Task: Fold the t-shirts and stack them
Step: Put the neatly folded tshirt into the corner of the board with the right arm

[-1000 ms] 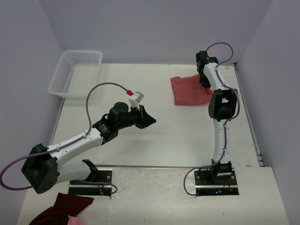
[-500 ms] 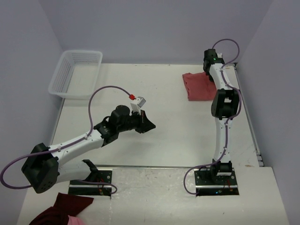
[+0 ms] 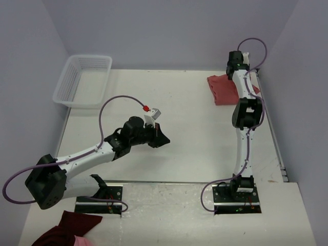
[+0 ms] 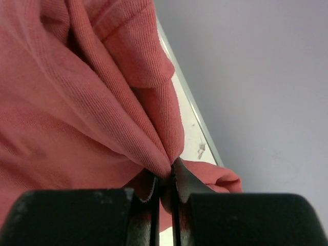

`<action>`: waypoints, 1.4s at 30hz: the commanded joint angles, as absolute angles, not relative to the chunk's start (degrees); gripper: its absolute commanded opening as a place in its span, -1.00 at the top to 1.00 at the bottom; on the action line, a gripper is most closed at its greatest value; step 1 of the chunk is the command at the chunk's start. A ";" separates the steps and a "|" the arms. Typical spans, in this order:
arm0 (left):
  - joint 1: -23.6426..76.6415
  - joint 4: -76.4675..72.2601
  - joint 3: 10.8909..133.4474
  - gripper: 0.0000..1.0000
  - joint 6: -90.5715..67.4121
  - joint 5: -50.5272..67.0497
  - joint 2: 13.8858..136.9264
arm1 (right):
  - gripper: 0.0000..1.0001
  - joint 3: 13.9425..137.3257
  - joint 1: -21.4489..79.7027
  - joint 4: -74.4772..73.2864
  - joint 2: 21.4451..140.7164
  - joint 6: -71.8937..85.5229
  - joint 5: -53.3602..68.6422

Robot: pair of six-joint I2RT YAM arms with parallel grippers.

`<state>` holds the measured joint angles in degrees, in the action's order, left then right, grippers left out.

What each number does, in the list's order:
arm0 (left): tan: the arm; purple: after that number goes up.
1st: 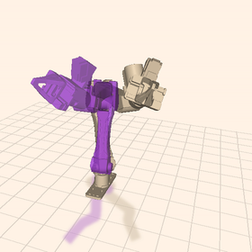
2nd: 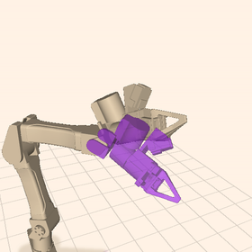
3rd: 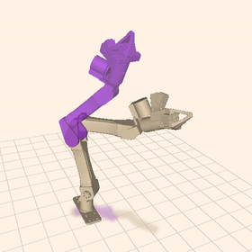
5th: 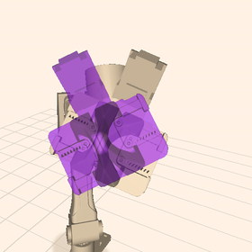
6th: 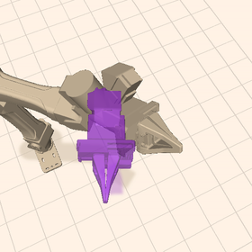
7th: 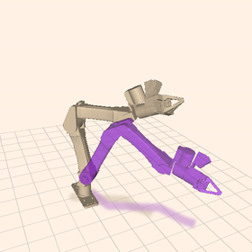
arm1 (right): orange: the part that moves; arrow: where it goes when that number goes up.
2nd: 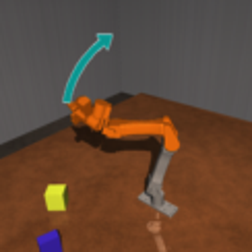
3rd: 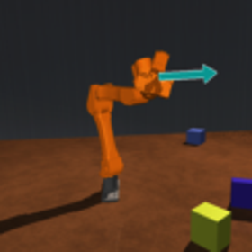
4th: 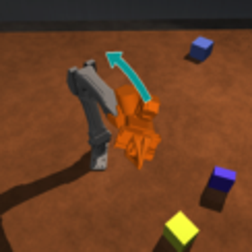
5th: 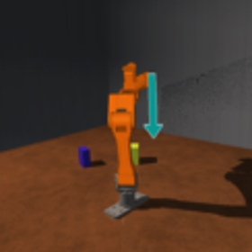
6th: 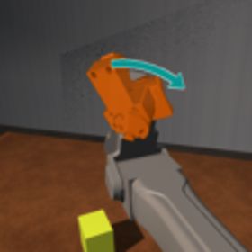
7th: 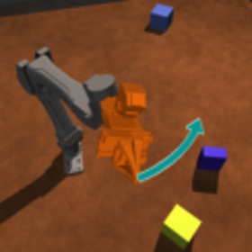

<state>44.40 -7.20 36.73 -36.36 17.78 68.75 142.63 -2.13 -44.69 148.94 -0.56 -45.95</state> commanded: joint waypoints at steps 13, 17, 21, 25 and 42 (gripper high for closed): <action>45.18 -8.44 35.51 1.00 -36.56 18.63 70.31 | 1.00 145.90 -4.57 -40.78 149.68 3.95 -53.27; 45.61 -8.53 35.25 1.00 -36.83 18.81 69.79 | 1.00 146.60 -4.48 -42.80 149.50 6.41 -52.48; 45.61 -8.35 34.80 1.00 -36.91 18.46 69.08 | 1.00 146.69 -4.48 -42.89 149.68 6.59 -53.08; 45.62 -8.17 34.72 1.00 -36.91 18.37 68.73 | 1.00 147.21 -4.48 -40.26 150.38 3.88 -55.01; 45.70 -8.17 34.54 1.00 -36.39 18.63 69.34 | 1.00 146.60 -3.96 -31.20 152.75 -6.59 -57.75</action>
